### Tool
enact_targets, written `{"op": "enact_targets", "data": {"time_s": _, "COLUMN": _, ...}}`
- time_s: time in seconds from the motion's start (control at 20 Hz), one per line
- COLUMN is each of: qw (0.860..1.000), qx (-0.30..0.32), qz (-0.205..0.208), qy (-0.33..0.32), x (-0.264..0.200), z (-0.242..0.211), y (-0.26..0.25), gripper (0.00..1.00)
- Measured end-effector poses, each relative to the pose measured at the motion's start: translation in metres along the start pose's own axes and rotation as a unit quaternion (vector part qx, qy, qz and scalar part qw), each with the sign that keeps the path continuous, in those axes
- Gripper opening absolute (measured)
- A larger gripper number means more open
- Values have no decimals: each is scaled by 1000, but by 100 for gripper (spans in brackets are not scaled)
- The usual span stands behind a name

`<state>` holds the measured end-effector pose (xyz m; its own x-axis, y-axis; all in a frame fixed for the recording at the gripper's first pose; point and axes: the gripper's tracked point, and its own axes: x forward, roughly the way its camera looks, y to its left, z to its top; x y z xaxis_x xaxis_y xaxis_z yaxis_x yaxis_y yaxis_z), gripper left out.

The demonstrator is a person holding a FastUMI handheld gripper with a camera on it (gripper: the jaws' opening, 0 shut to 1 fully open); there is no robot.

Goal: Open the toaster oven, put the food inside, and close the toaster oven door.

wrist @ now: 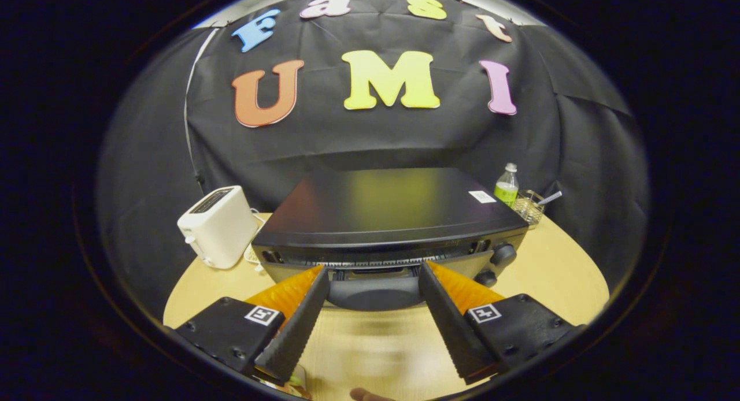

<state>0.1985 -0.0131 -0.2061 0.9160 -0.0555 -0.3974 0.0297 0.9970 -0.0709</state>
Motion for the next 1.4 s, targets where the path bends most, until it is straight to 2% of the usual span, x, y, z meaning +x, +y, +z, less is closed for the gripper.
{"op": "enact_targets", "data": {"time_s": 0.3, "qw": 1000, "qx": -6, "qz": 7, "qy": 21, "x": -23, "z": -35, "y": -2, "gripper": 100}}
{"op": "enact_targets", "data": {"time_s": 0.65, "qw": 995, "qx": 49, "qz": 33, "qy": 75, "x": -38, "z": -86, "y": -5, "gripper": 100}}
{"op": "enact_targets", "data": {"time_s": 0.9, "qw": 983, "qx": 86, "qz": 68, "qy": 145, "x": -33, "z": -136, "y": -11, "gripper": 100}}
{"op": "enact_targets", "data": {"time_s": 1.05, "qw": 976, "qx": 110, "qz": 95, "qy": 162, "x": -31, "z": -142, "y": -13, "gripper": 100}}
{"op": "enact_targets", "data": {"time_s": 1.2, "qw": 975, "qx": 106, "qz": 114, "qy": 160, "x": -36, "z": -138, "y": -18, "gripper": 100}}
{"op": "enact_targets", "data": {"time_s": 1.4, "qw": 977, "qx": 85, "qz": 98, "qy": 167, "x": -34, "z": -141, "y": -33, "gripper": 100}}
